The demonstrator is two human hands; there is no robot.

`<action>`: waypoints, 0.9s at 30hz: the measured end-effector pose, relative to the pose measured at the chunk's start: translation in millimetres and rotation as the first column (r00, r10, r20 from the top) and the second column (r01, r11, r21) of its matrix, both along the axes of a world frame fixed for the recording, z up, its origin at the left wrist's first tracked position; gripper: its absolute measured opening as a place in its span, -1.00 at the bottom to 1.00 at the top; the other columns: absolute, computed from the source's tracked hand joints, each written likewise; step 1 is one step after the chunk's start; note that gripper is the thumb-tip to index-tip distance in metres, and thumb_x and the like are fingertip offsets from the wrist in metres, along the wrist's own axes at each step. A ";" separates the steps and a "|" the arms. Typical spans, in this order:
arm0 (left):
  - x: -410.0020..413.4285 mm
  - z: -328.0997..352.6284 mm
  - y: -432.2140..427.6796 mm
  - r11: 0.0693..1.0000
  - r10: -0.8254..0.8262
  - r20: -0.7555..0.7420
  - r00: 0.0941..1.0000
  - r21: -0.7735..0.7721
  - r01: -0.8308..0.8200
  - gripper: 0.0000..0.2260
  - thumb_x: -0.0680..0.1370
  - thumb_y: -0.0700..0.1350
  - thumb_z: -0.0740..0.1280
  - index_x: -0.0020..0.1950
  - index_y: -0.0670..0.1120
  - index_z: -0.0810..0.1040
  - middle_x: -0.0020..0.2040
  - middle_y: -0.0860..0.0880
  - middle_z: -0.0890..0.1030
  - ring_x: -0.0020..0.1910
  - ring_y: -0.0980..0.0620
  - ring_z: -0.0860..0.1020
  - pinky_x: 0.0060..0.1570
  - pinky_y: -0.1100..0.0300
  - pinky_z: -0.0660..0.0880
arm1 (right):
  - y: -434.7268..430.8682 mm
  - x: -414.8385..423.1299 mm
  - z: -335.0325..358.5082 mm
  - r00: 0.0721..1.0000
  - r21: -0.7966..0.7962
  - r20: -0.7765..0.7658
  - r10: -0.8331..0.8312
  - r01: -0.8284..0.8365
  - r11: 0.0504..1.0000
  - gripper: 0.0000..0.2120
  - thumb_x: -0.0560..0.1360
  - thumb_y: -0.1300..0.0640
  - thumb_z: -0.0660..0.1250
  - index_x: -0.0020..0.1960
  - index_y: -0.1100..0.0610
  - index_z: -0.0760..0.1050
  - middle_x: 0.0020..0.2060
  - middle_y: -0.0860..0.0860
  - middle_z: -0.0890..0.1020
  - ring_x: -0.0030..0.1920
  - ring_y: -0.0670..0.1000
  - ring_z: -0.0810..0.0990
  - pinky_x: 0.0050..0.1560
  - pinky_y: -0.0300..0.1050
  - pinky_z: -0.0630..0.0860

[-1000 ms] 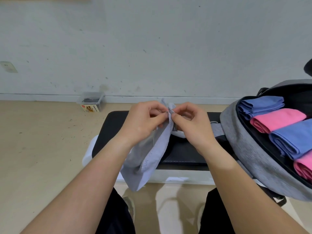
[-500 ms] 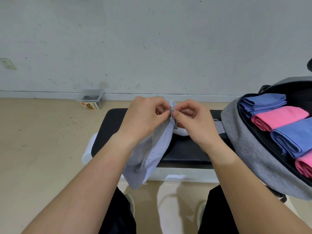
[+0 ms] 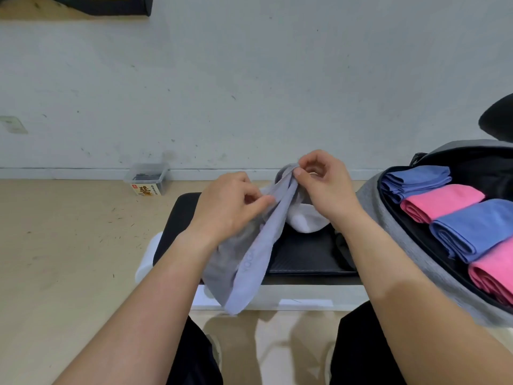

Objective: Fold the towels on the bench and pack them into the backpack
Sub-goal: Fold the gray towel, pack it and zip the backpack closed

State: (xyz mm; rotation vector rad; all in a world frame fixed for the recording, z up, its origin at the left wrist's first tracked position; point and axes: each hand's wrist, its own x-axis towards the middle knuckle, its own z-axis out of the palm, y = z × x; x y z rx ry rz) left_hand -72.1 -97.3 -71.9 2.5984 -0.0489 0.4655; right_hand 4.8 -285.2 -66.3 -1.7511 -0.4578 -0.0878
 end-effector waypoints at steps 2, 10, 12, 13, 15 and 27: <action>-4.2 3.0 1.1 0.994 -0.084 -0.095 0.992 -0.078 0.076 -0.48 0.53 0.32 0.21 -0.36 -0.07 0.58 -0.31 -0.01 0.55 -0.32 0.02 0.51 -0.22 -0.05 0.50 | -2.1 12.4 18.3 0.995 -0.066 0.090 -0.052 0.058 0.996 -0.78 0.51 0.29 0.36 -0.17 -0.02 0.51 -0.24 -0.11 0.61 -0.19 -0.13 0.57 -0.07 -0.16 0.51; -1.5 19.1 -6.3 0.870 0.061 0.132 0.989 -0.492 0.012 -0.94 0.46 0.01 0.49 -0.11 0.14 0.64 -0.24 0.08 0.62 -0.31 0.06 0.53 -0.20 0.19 0.51 | -11.3 13.5 80.3 0.917 -0.317 -0.005 0.399 -0.380 0.869 -0.86 0.54 0.35 0.35 -0.04 0.17 0.63 -0.28 -0.09 0.64 -0.20 -0.16 0.56 -0.10 -0.29 0.49; 2.1 17.3 -10.8 0.860 0.007 0.139 0.990 -0.506 0.064 -0.88 0.44 0.00 0.51 -0.06 0.13 0.65 -0.13 0.10 0.63 -0.24 0.09 0.56 -0.14 0.21 0.53 | -8.9 10.9 84.0 0.903 -0.348 -0.039 0.428 -0.414 0.841 -0.88 0.54 0.35 0.35 -0.03 0.18 0.63 -0.26 -0.05 0.63 -0.19 -0.15 0.56 -0.10 -0.29 0.49; 2.7 17.1 -13.6 0.858 -0.005 0.138 0.990 -0.509 0.075 -0.91 0.45 -0.02 0.51 -0.08 0.09 0.66 -0.11 0.10 0.63 -0.22 0.11 0.58 -0.12 0.20 0.54 | -7.9 9.6 85.3 0.900 -0.367 -0.048 0.433 -0.420 0.830 -0.88 0.54 0.34 0.35 -0.02 0.19 0.63 -0.24 -0.04 0.64 -0.18 -0.14 0.57 -0.09 -0.29 0.49; 3.8 17.6 -16.7 0.858 0.015 0.138 0.990 -0.510 0.058 -0.97 0.47 -0.05 0.48 -0.15 0.04 0.66 -0.15 0.10 0.65 -0.22 0.16 0.59 -0.15 0.16 0.57 | -7.0 6.6 87.4 0.898 -0.395 -0.058 0.436 -0.422 0.816 -0.89 0.54 0.34 0.35 -0.03 0.18 0.62 -0.22 -0.02 0.64 -0.17 -0.15 0.57 -0.09 -0.31 0.48; 16.3 2.4 35.0 0.917 0.208 0.064 0.976 -0.361 -0.172 -0.84 0.45 -0.20 0.36 -0.19 0.07 0.61 -0.24 0.20 0.62 -0.25 0.21 0.58 -0.28 0.26 0.45 | -22.0 8.6 83.7 0.948 -0.390 -0.026 0.316 -0.301 0.870 -0.85 0.57 0.30 0.30 -0.07 0.12 0.61 -0.20 -0.01 0.60 -0.16 -0.04 0.54 0.04 -0.07 0.53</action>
